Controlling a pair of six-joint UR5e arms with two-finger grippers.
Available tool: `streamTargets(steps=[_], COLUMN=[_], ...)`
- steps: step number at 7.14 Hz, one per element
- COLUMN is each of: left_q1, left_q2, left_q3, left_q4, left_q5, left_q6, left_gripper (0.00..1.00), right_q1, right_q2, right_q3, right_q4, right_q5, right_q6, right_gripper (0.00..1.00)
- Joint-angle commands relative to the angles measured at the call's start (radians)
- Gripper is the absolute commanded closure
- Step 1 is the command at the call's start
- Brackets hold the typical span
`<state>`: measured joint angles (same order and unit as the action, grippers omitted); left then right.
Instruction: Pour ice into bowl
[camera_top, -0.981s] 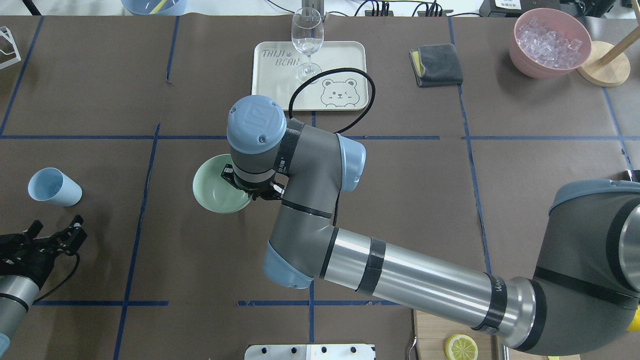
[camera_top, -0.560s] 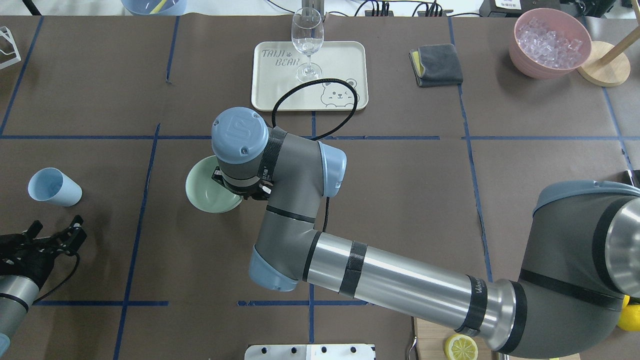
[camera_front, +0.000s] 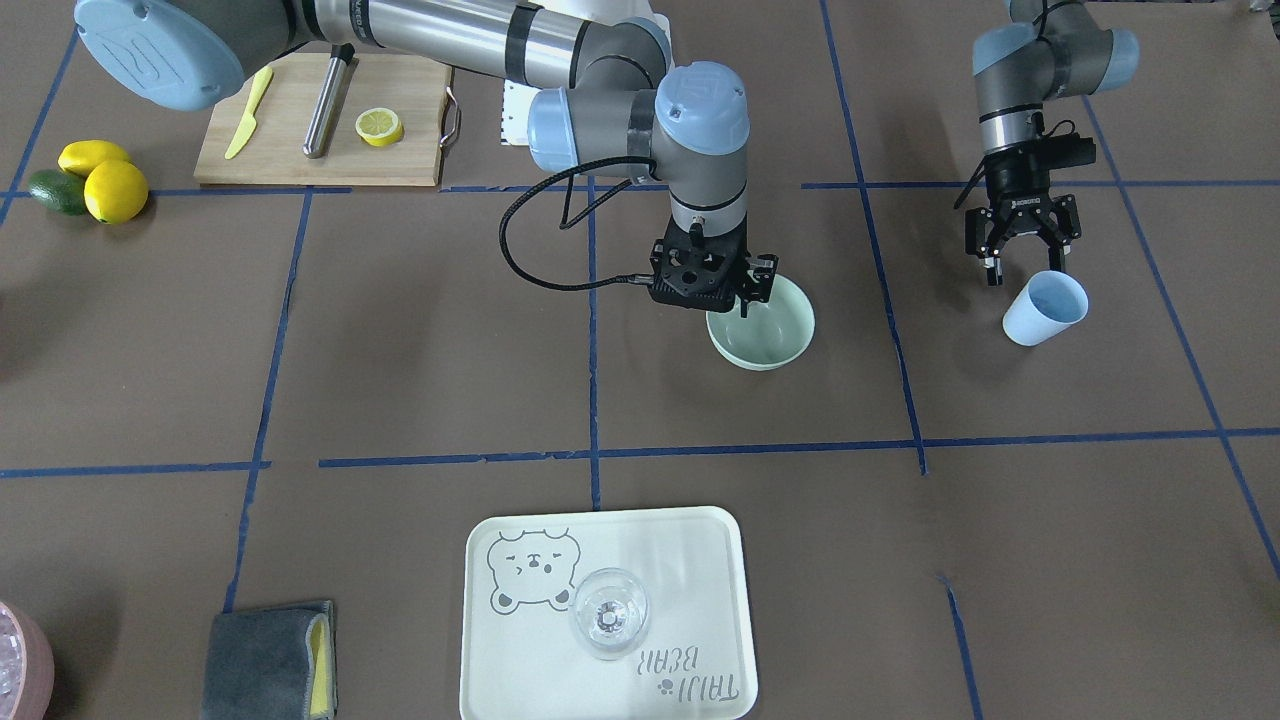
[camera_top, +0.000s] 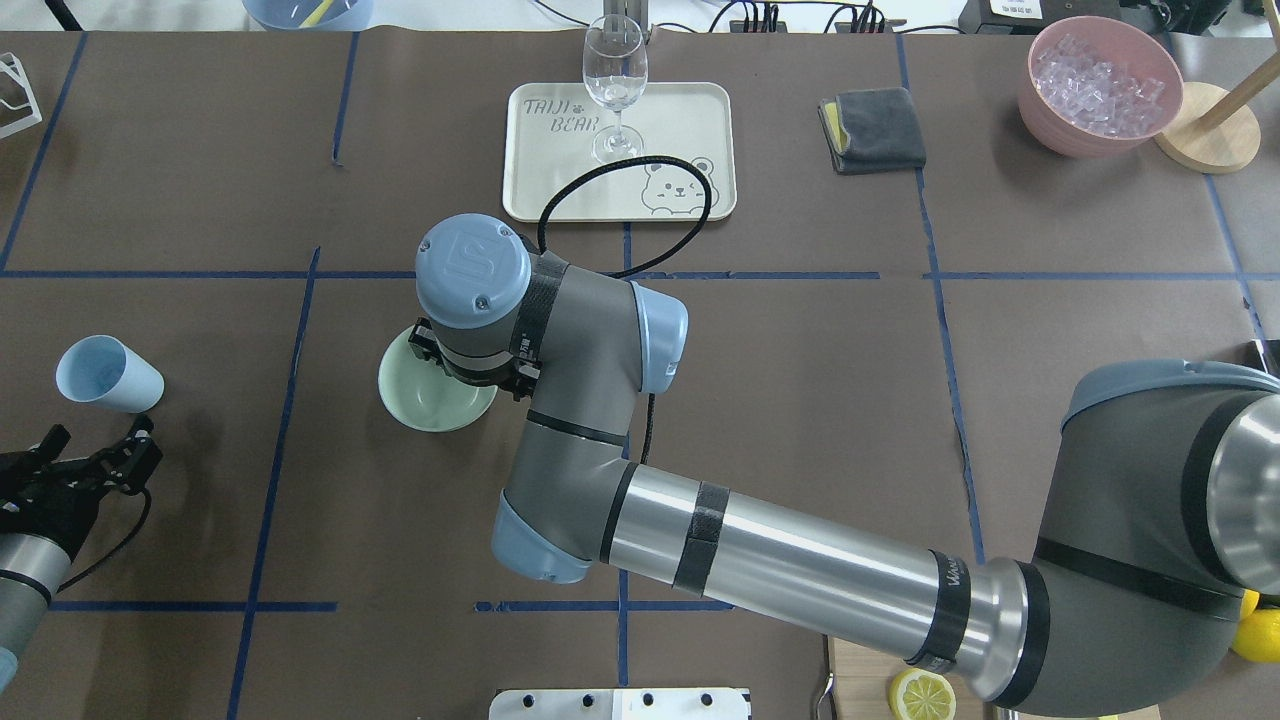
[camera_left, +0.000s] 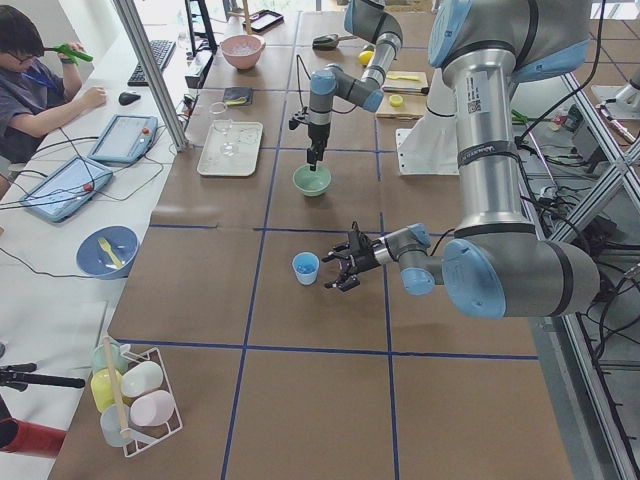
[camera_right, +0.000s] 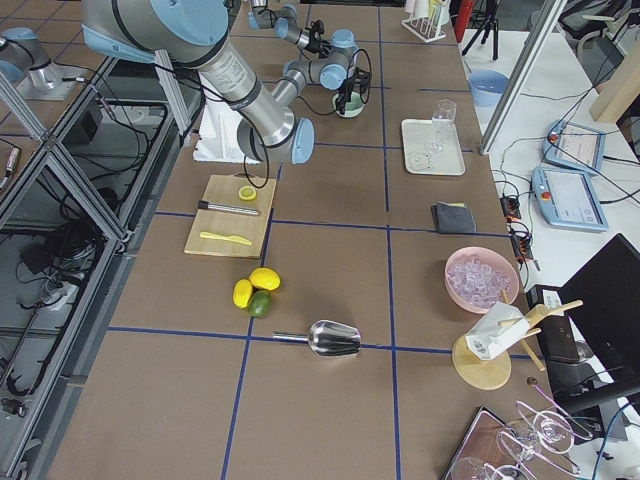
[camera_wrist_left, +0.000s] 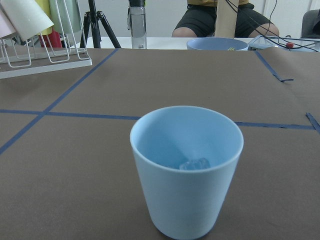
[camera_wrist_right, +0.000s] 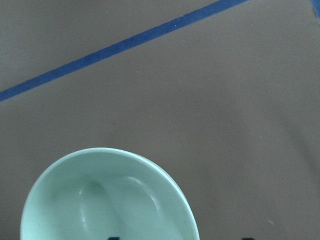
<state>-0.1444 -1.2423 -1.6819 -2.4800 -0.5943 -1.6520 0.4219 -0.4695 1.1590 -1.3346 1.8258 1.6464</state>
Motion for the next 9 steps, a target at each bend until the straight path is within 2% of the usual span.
streamTargets(steps=[1,4,7,9], left_q1=[-0.046,-0.096,-0.112,-0.151], left_q2=[-0.06,-0.083,-0.138,-0.16], left_q3=[0.059,0.08,0.14,0.143], left_q4=[-0.003,-0.004,-0.023,-0.055], left_q5=[-0.001,-0.009,-0.01,-0.01], left_q6=[0.003,0.006,0.02,0.078], left_gripper=[0.01,0.01,0.01,0.01], right_q1=[0.0,0.001,0.029,0.038], right_q2=[0.002,-0.001,-0.078,-0.103], right_q3=[0.011,0.042,0.199,0.223], right_q4=[0.0,-0.012,-0.147,-0.153], right_q5=[0.003,0.01,0.013,0.012], right_q6=[0.003,0.001,-0.014,-0.03], right_gripper=[0.0,0.0,0.0,0.0])
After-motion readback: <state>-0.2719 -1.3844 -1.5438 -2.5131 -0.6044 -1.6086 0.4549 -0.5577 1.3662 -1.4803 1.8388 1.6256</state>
